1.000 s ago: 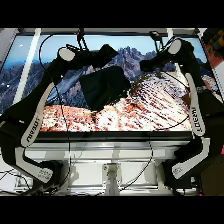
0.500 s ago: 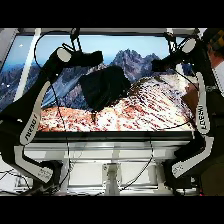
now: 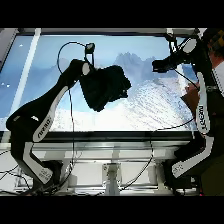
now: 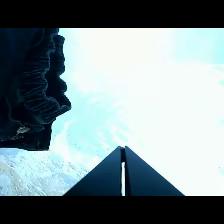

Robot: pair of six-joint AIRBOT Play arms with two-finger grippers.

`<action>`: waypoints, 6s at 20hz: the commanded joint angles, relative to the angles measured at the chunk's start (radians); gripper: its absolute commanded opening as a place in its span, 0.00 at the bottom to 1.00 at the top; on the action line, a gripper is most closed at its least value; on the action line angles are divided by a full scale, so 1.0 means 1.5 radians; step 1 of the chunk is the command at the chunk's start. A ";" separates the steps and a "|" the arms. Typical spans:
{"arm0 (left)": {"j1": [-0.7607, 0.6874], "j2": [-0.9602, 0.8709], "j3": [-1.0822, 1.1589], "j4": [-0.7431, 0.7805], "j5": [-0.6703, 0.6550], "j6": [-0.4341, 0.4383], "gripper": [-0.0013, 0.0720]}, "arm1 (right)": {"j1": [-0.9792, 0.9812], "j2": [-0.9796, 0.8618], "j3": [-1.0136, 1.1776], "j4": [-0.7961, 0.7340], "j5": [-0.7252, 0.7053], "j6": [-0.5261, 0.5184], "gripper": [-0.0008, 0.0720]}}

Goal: Fold the clothes and pants, and hang the long-sleeved shirts on hangers.

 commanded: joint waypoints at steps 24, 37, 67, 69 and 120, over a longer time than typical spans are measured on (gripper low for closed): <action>-0.185 0.208 0.000 0.295 -0.084 -0.079 0.04 | 0.002 -0.002 0.001 0.109 -0.018 -0.057 0.05; -0.116 0.015 0.000 0.226 -0.089 -0.106 0.04 | 0.002 -0.002 0.000 0.108 0.019 -0.057 0.05; -0.144 0.374 0.000 0.127 -0.214 0.038 0.04 | 0.149 -0.195 0.050 0.070 -0.096 0.050 0.95; -0.144 0.369 0.000 0.127 -0.214 0.039 0.04 | 0.143 -0.213 0.061 0.118 -0.048 0.049 0.95; -0.143 0.361 0.000 0.162 -0.232 0.044 0.04 | -0.491 0.148 0.088 -0.151 0.270 0.196 0.96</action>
